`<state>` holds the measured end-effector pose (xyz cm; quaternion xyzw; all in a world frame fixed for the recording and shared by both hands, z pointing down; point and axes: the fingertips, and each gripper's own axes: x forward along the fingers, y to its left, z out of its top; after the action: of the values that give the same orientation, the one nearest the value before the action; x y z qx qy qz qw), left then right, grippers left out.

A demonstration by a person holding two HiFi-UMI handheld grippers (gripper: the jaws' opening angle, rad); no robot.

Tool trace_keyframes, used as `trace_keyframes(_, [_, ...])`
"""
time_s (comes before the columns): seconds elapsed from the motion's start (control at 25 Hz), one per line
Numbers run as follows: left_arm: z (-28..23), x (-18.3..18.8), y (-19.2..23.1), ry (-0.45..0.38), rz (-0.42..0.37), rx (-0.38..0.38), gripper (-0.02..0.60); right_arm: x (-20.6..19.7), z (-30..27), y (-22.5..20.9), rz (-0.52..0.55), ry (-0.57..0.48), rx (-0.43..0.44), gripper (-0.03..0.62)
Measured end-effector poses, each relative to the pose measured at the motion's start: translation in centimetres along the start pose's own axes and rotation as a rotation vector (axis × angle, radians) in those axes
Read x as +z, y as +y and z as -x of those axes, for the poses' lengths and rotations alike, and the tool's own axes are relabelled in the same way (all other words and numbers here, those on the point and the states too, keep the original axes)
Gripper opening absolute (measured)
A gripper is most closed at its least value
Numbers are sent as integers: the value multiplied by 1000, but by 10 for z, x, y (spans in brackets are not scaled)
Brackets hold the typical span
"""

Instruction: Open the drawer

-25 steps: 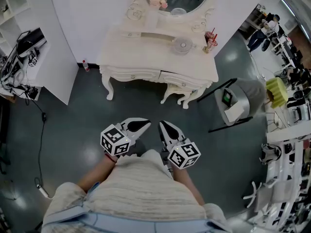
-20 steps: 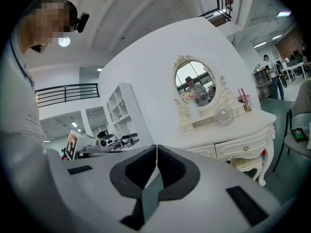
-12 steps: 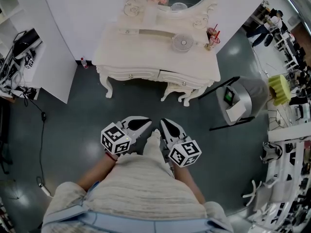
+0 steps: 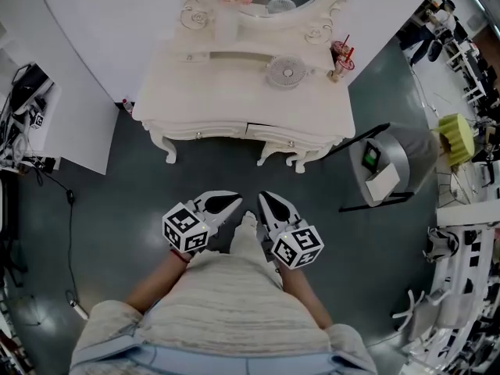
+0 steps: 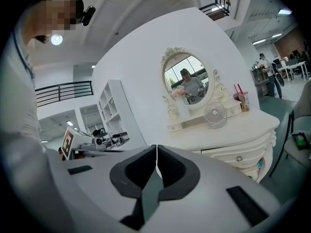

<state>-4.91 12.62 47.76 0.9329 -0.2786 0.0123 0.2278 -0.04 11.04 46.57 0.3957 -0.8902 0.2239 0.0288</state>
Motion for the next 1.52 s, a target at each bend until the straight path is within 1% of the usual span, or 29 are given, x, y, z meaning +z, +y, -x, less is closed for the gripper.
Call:
trace_keyframes(0.4, [-63,33,30,7,-12,13,14,36,-26,-61,-3,1,15,9])
trace_keyframes(0.84, [-133,44,56,18,-12,34,14,48,-39,-136,-31,23,12,9])
trace_keyframes(1.04, [-144,43,64,36,2,26,14,46,-48,-148,-55,40,3,9])
trace_keyframes(1.24, [-146,47,82,57,0,6,14,43,-60,-160,-84,54,-36,11])
trace_keyframes(1.4, [-142,55,100,65,-4,2,14,43,-71,-156,-88,57,-58,9])
trace_keyframes(1.52, [-139,53,110,68,8,5,14,39,-79,-156,-86,64,-72,9])
